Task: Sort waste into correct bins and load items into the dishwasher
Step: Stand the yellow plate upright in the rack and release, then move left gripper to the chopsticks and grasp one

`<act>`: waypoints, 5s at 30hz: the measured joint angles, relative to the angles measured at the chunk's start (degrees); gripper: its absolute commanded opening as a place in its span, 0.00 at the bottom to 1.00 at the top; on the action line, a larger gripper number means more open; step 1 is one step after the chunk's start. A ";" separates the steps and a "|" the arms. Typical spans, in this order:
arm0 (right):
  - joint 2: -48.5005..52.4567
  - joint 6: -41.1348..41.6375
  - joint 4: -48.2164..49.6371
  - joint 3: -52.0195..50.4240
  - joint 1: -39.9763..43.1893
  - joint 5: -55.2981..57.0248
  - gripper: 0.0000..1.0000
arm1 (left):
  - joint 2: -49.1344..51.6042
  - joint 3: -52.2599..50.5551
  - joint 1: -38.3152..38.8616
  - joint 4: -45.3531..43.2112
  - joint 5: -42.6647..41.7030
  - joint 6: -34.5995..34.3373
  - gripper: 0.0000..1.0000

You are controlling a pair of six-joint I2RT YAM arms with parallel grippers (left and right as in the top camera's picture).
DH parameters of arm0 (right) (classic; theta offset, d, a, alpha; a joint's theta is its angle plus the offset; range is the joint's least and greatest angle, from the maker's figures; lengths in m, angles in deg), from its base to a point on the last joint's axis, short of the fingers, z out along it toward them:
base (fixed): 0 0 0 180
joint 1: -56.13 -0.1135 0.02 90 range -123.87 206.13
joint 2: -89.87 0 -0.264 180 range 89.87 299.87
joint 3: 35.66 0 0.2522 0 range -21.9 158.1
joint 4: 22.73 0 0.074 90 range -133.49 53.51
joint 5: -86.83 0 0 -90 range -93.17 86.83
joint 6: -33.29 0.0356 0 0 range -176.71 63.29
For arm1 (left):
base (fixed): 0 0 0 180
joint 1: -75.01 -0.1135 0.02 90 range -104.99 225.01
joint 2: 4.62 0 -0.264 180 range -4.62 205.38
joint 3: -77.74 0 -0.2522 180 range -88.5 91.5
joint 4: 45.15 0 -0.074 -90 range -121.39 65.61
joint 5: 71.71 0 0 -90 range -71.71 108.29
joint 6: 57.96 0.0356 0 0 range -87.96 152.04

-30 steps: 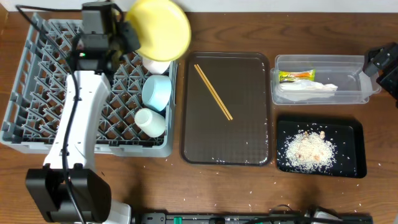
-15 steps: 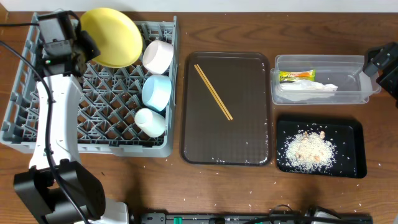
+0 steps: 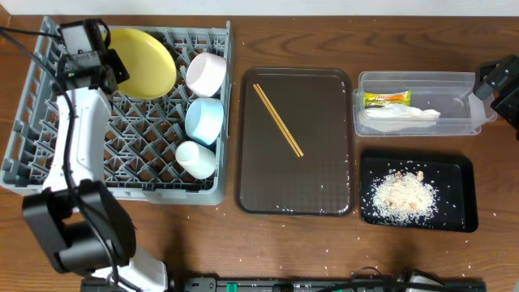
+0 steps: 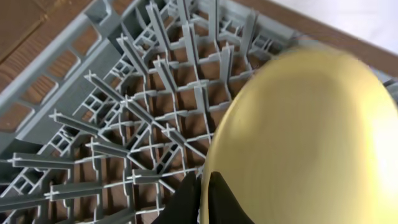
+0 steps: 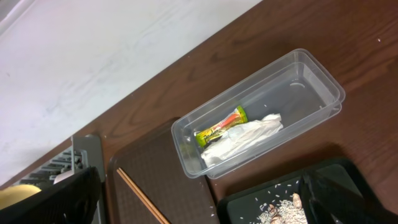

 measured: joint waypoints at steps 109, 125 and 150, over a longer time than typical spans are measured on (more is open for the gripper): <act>0.04 0.00 0.02 -0.02 0.00 0.00 0.99 | -1.51 15.74 44.19 23.91 -8.39 -15.39 0.76; 0.09 0.00 0.00 -0.02 0.00 0.00 0.99 | 27.23 34.73 44.09 37.92 -10.93 -22.67 0.64; 0.09 0.00 0.00 -0.02 0.00 -0.02 0.99 | 35.36 29.07 44.04 32.50 -11.37 -39.41 0.41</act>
